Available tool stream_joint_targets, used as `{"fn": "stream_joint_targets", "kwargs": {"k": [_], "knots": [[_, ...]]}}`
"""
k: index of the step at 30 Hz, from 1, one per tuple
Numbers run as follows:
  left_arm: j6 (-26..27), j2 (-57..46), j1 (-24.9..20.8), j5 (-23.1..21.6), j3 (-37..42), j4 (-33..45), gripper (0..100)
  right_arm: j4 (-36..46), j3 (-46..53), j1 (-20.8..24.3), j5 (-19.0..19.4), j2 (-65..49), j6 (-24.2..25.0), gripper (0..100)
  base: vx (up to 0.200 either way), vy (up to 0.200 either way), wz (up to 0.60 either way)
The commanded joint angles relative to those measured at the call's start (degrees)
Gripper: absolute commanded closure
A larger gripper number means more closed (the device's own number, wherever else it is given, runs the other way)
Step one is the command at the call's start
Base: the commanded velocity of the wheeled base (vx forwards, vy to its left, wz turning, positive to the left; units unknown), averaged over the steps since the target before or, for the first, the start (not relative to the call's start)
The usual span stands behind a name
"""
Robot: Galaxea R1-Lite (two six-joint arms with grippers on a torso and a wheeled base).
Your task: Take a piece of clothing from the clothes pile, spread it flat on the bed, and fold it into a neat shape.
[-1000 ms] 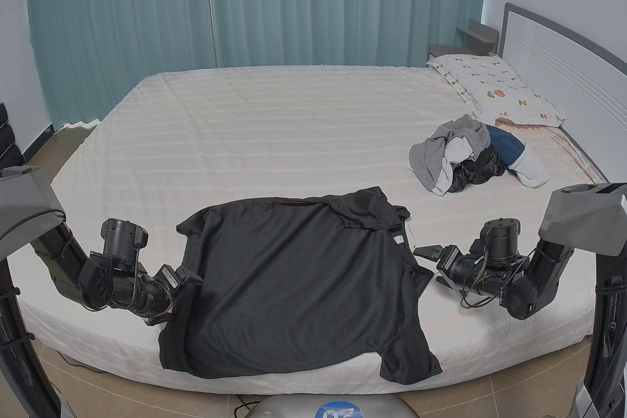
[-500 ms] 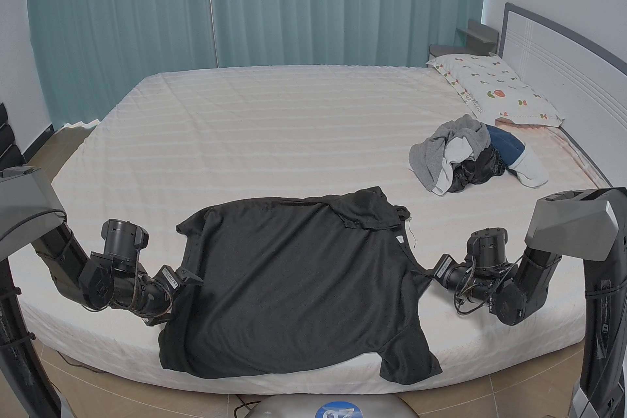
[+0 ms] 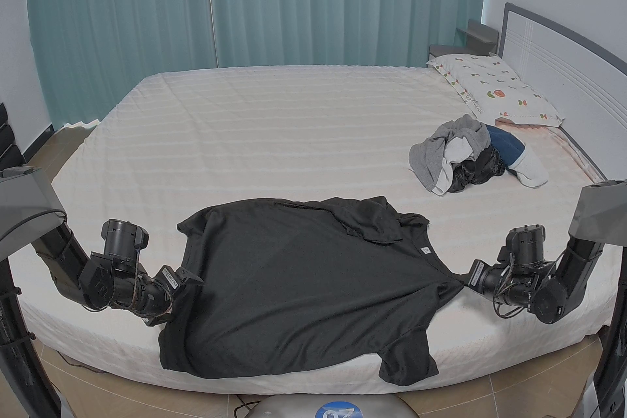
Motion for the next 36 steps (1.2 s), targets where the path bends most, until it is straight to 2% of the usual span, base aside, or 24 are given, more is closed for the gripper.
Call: {"fn": "stream_joint_targets", "kwargs": {"k": [1,5,12,13,19,22,26,29,36], "knots": [[-0.05,-0.06,0.01,0.06,-0.09,-0.03,0,1.98,2.4,-3.17,-0.18,-3.58,-3.22,100,0.0,0.0,0.0],[0.04,-0.06,0.01,-0.03,-0.01,-0.03,0,5.06,1.97,-4.75,-0.36,-3.85,-6.38,100,0.0,0.0,0.0],[-0.05,-0.06,0.01,-0.03,-0.09,-0.03,0,5.41,1.97,-3.96,-0.36,-2.09,-6.91,100,0.0,0.0,0.0],[-0.05,0.03,0.01,-0.03,-0.09,-0.03,0,5.15,1.79,-3.6,-0.27,-1.3,-6.82,0,0.0,0.0,0.0],[-0.75,-0.06,0.36,-0.21,-0.89,-0.03,0,4.44,1.09,-4.31,0.08,-3.32,-6.12,0,0.0,0.0,0.0],[-3.04,-0.15,0.45,-0.03,-1.68,-0.11,0,4.36,0.03,-4.83,0.26,-5.43,-4.27,0,0.0,0.0,0.0],[-4.0,-1.29,1.33,-0.56,-2.29,-0.55,0,4.36,-2.52,-3.96,0.78,-7.27,4.52,0,0.0,0.0,0.0],[-3.74,-1.55,1.15,-1.0,-1.68,-0.55,0,4.27,-3.92,0.35,1.66,-5.08,10.76,0,0.0,0.0,0.0],[-2.86,-0.59,0.71,-0.82,-2.29,-0.11,0,0.93,-5.59,5.18,1.66,-0.68,15.41,0,0.0,0.0,0.0]]}}
